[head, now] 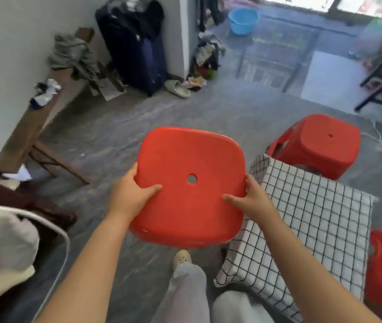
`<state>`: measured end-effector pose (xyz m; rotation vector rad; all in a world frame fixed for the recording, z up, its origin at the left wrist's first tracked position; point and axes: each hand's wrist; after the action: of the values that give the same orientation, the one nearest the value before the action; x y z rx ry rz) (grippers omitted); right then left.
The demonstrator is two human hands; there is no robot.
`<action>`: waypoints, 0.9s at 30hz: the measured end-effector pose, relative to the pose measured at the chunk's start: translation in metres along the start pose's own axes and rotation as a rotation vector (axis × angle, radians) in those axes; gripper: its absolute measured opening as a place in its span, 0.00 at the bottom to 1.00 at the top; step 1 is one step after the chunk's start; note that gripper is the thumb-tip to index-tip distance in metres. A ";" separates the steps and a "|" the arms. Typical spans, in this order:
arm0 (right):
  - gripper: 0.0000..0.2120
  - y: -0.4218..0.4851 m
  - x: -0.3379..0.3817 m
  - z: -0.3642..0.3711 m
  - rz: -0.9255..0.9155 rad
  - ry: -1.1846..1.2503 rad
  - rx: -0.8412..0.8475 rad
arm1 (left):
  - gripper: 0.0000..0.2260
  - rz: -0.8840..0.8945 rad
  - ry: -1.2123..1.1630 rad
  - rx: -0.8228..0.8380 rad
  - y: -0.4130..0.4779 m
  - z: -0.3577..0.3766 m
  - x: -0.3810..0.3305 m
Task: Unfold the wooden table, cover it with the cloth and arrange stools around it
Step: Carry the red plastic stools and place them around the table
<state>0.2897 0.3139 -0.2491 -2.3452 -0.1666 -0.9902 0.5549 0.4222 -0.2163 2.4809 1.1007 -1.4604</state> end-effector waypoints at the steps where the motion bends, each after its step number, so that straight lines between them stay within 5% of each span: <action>1: 0.36 0.013 -0.004 0.006 0.046 0.031 0.000 | 0.42 -0.017 -0.022 0.062 0.021 0.007 0.009; 10: 0.37 0.103 -0.064 0.054 0.316 0.063 0.039 | 0.58 -0.187 -0.204 0.430 0.155 0.093 0.103; 17: 0.34 0.179 -0.122 0.095 0.368 0.021 0.052 | 0.46 -0.187 -0.202 0.446 0.224 0.166 0.147; 27: 0.33 0.230 -0.181 0.141 0.368 0.048 0.050 | 0.46 -0.156 -0.060 0.444 0.271 0.224 0.208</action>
<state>0.3219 0.2230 -0.5592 -2.1980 0.2488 -0.8466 0.6144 0.2480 -0.5809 2.6482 1.0772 -2.0040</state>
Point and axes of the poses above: each hand's wrist, its own y-axis towards the middle knuckle, its own z-axis out of the palm, x = y × z, and after that the axes turned 13 degrees about -y, right-handed
